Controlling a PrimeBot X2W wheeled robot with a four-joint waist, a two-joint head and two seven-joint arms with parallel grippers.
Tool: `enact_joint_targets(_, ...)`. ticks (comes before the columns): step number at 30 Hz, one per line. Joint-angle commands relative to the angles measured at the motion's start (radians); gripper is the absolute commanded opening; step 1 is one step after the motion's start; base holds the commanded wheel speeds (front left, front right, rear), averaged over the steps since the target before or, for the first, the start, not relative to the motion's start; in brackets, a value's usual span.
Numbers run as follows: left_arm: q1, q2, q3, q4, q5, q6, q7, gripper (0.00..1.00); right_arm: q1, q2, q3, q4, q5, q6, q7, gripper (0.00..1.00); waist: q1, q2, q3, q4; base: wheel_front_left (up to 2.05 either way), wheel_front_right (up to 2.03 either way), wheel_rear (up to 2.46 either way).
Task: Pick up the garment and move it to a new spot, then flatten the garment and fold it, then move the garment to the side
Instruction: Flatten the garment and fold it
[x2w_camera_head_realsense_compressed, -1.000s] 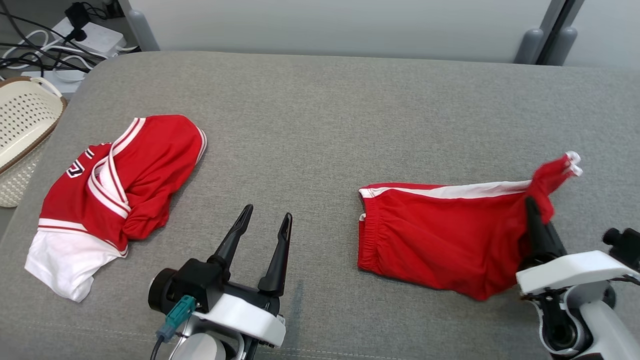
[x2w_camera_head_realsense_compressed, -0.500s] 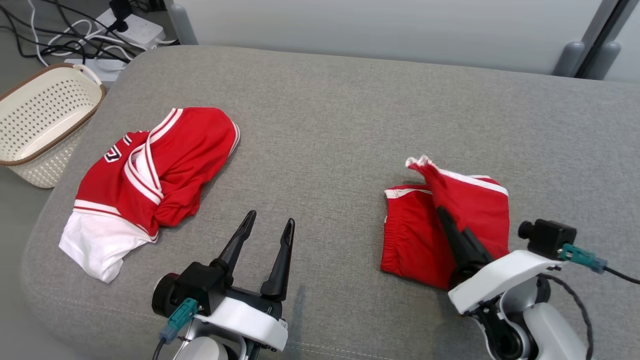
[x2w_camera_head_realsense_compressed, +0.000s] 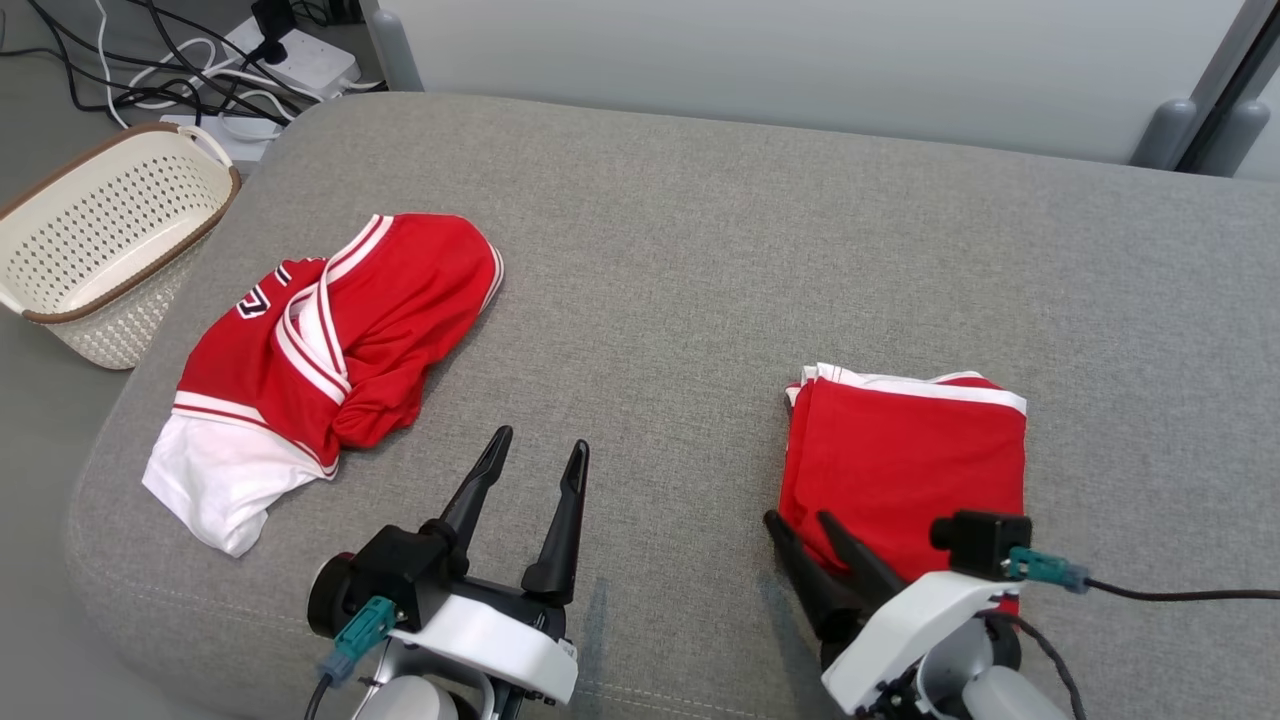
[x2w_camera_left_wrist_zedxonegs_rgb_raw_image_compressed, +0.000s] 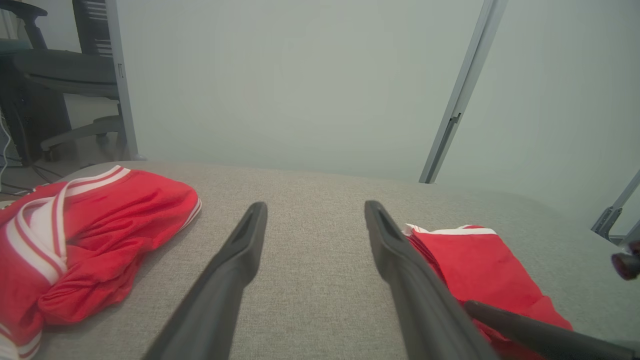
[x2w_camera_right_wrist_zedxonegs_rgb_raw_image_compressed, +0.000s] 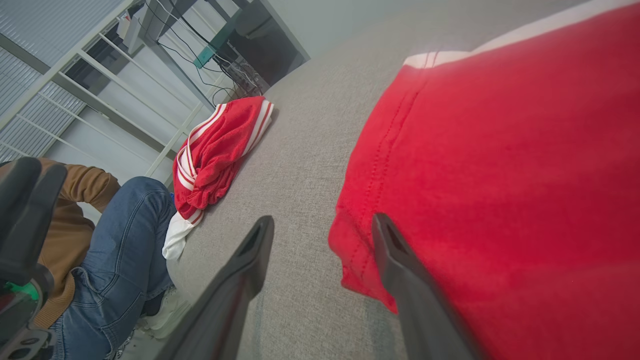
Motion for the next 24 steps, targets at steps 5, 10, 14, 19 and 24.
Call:
enact_joint_targets(5, -0.003, 0.005, 0.04, -0.018, 0.013, 0.01, -0.005, 1.0, -0.012, 0.011, 0.114, -0.019, 0.073, 0.001, -0.05, 1.0, 0.0, 0.0, -0.017, -0.007, 0.0, 0.0, 0.0)
enact_joint_targets(10, 0.003, 0.005, 0.046, -0.022, 0.022, 0.008, -0.005, 1.0, -0.031, 0.011, 0.154, -0.018, 0.058, 0.001, -0.119, 1.0, 0.0, 0.0, -0.03, -0.025, 0.0, 0.0, 0.0)
enact_joint_targets(14, 0.011, 0.005, 0.058, -0.029, 0.017, 0.017, -0.005, 1.0, -0.039, 0.01, 0.136, -0.024, 0.035, 0.001, -0.163, 1.0, 0.0, 0.0, -0.039, -0.047, 0.0, 0.0, 0.0)
enact_joint_targets(19, 0.025, 0.005, 0.077, -0.041, 0.021, 0.034, -0.005, 1.0, -0.042, -0.034, 0.037, 0.0, -0.07, 0.001, -0.198, 1.0, 0.0, 0.0, -0.061, -0.086, 0.0, 0.0, 0.0)
enact_joint_targets(24, 0.041, 0.005, 0.096, -0.054, 0.01, 0.055, -0.005, 1.0, -0.014, -0.045, -0.1, -0.039, -0.184, 0.001, -0.202, 1.0, 0.0, 0.0, -0.079, -0.129, 0.0, 0.0, 0.0)
